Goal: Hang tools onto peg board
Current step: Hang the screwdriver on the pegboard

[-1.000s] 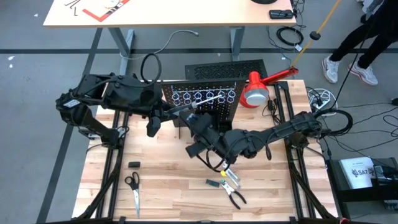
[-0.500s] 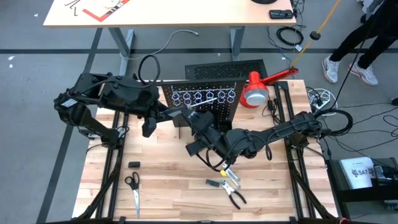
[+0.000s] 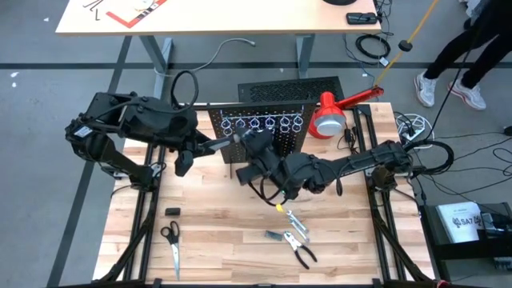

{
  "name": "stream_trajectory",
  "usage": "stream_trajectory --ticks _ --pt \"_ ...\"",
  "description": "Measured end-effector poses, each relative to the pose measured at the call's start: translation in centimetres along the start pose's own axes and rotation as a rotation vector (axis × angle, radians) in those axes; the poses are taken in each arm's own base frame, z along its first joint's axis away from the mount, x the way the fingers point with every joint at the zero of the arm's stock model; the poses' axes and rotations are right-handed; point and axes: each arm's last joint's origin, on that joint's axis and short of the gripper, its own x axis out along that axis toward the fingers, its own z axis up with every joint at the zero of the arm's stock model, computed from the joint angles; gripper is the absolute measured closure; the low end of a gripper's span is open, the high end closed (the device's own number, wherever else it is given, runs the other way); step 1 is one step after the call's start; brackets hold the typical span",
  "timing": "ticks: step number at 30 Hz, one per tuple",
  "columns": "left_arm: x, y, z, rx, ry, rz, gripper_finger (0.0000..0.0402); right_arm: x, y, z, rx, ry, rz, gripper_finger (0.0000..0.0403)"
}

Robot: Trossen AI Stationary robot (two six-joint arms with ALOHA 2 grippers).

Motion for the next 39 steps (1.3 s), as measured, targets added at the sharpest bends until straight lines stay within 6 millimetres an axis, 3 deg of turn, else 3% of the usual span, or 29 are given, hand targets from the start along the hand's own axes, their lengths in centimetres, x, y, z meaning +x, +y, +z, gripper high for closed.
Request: stream_trajectory --ticks 6,14,17,20,31,35,39 --pt "0.0 0.0 0.0 0.001 0.000 -0.007 0.0266 0.7 0.2 -0.4 -0.018 0.017 0.007 0.0254" --pt "0.0 0.0 0.0 0.007 0.004 -0.012 0.0266 0.9 0.8 -0.5 -0.104 0.011 0.040 0.0360" --pt "0.0 0.0 0.0 0.005 0.008 -0.009 0.0266 0.7 1.0 -0.3 -0.131 0.003 0.055 0.0375" --pt "0.0 0.0 0.0 0.003 0.005 -0.010 0.0266 0.6 1.0 -0.3 -0.130 0.001 0.056 0.0357" --pt "0.0 0.0 0.1 -0.001 -0.011 0.003 0.0266 0.3 0.4 -0.1 -0.041 -0.032 0.016 0.0198" --pt "0.0 0.1 0.1 -0.002 -0.015 0.015 0.0266 0.0 -0.1 0.1 -0.018 -0.037 -0.012 0.0174" --pt "0.0 0.0 0.1 -0.001 -0.016 0.019 0.0266 -0.4 0.0 0.4 -0.036 -0.050 -0.003 0.0173"
